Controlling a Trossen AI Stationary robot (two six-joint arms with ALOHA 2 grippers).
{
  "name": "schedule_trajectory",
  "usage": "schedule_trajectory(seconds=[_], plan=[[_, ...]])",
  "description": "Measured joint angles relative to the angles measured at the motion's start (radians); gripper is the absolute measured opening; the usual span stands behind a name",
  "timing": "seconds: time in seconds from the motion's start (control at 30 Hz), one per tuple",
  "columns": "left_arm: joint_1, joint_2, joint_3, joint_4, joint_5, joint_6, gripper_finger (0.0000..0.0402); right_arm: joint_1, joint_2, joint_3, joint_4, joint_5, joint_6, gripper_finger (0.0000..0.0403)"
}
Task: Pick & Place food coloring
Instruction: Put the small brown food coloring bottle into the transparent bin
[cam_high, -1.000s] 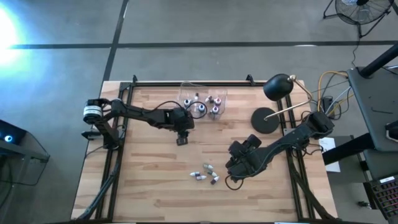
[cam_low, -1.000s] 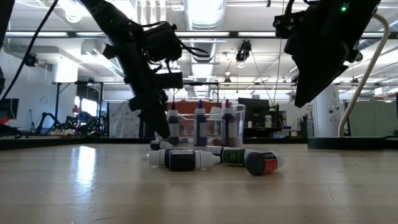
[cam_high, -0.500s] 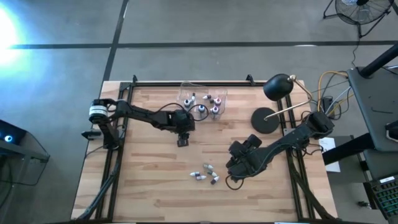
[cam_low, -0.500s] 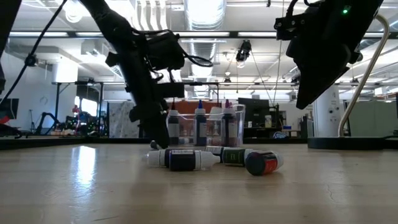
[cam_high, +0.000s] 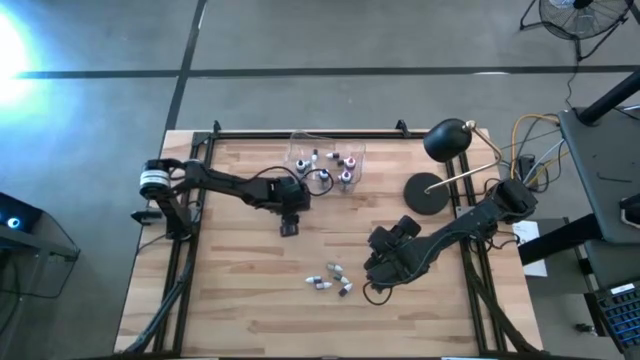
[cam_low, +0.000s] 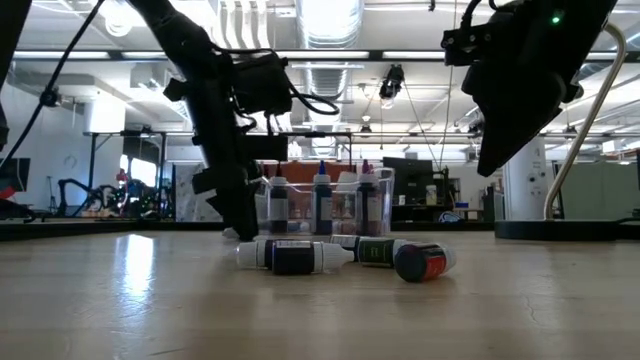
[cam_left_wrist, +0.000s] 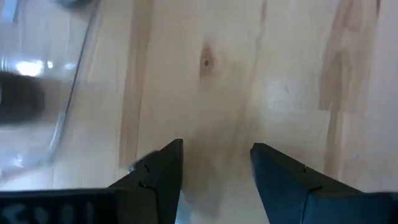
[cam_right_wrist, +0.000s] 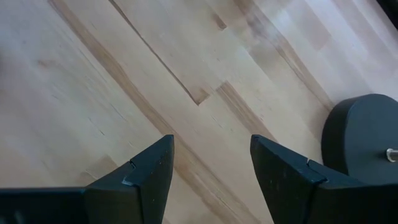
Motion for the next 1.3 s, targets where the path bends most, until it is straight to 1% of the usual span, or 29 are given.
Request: schedule_trajectory(seconds=[0.1,0.17,0.27,0.33,0.43,0.5,0.7,0.87,1.03,1.3], plan=[[-0.002,-0.048,0.016,-0.033,-0.001,-0.120,0.0163,0.000,0.000,-0.002,0.000,-0.001,-0.006,0.0206],[-0.003,-0.096,0.022,-0.018,-0.026,-0.200,0.0163,0.000,0.000,-0.004,-0.001,-0.001,-0.007,0.0206],[-0.005,-0.153,0.017,-0.003,-0.133,-0.285,0.0163,0.000,0.000,-0.006,0.000,-0.001,-0.007,0.0206],[0.005,-0.175,0.009,-0.014,-0.175,-0.315,0.0163,0.000,0.000,-0.010,-0.002,-0.002,-0.001,0.0206],[0.027,-0.180,-0.008,-0.023,-0.147,-0.306,0.0163,0.000,0.000,-0.013,-0.002,-0.002,0.001,0.0206],[0.035,-0.159,-0.022,-0.042,-0.126,-0.303,0.0163,0.000,0.000,-0.014,-0.001,-0.002,0.001,0.0206],[0.035,-0.128,-0.060,-0.046,-0.053,-0.371,0.0163,0.000,0.000,-0.014,-0.001,-0.003,0.007,0.0206],[0.028,-0.127,-0.106,-0.047,-0.045,-0.375,0.0163,-0.001,0.000,-0.014,0.002,-0.004,0.011,0.0206],[0.030,-0.126,-0.144,0.012,-0.048,-0.384,0.0163,-0.005,0.000,-0.014,0.004,-0.004,0.013,0.0206],[0.053,-0.126,-0.150,0.064,-0.049,-0.423,0.0163,-0.011,0.000,-0.014,0.015,-0.007,0.012,0.0206]])
